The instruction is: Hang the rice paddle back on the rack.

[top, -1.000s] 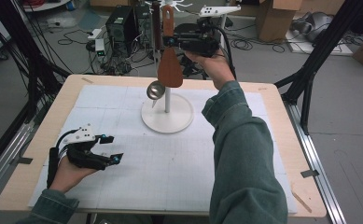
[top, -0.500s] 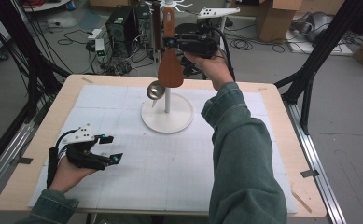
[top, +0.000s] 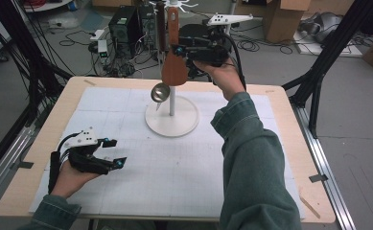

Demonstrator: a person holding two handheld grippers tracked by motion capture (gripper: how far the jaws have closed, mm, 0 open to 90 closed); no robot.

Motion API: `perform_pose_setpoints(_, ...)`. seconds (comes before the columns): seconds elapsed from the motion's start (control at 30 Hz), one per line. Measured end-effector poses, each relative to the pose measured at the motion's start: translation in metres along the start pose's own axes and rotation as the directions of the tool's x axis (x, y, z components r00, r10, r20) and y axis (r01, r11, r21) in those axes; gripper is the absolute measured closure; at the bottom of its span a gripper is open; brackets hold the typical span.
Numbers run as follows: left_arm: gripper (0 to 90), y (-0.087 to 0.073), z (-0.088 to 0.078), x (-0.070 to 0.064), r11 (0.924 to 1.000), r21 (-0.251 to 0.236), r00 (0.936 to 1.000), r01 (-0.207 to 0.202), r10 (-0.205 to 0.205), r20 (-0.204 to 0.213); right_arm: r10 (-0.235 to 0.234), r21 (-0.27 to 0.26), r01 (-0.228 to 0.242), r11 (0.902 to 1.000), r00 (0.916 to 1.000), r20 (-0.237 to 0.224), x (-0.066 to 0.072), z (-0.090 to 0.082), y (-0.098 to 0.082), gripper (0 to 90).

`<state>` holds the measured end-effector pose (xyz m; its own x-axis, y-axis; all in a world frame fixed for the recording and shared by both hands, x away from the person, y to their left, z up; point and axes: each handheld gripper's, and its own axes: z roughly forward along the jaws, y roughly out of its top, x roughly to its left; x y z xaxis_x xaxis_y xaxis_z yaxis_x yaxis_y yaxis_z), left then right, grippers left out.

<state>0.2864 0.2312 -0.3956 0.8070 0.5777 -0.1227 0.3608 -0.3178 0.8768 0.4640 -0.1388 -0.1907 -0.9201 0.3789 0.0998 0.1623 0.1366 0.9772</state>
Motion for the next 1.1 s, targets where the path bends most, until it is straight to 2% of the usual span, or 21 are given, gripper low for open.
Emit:
perform_pose_setpoints(0.17,21.9,0.001,0.000,-0.001,1.0000,0.000,1.0000,-0.010,0.010,-0.002,0.009,-0.009,-0.008,0.9999,0.9997,0.025,0.002,-0.008,-0.006,45.6)
perform_pose_setpoints(0.37,21.4,0.001,0.002,-0.001,1.0000,-0.002,1.0000,0.001,-0.001,0.002,0.008,-0.001,-0.008,1.0000,0.9995,0.032,0.005,-0.015,-0.013,44.6)
perform_pose_setpoints(0.57,21.1,0.002,0.002,0.000,1.0000,-0.001,1.0000,0.007,-0.007,-0.001,0.024,0.004,-0.024,0.9997,0.9989,0.041,0.007,-0.026,-0.028,41.5)
perform_pose_setpoints(0.73,20.9,0.003,0.004,-0.001,1.0000,-0.001,1.0000,0.004,-0.004,0.001,0.020,-0.007,-0.020,0.9998,0.9990,0.041,0.011,-0.033,-0.035,40.6)
perform_pose_setpoints(0.97,20.7,0.004,0.004,-0.002,1.0000,-0.001,1.0000,0.004,-0.004,0.001,0.012,0.003,-0.012,0.9999,0.9988,0.048,0.017,-0.039,-0.044,37.4)
perform_pose_setpoints(1.1,20.5,0.004,0.006,-0.002,1.0000,0.000,1.0000,0.005,-0.005,0.004,0.021,0.008,-0.021,0.9997,0.9984,0.053,0.019,-0.045,-0.055,35.6)
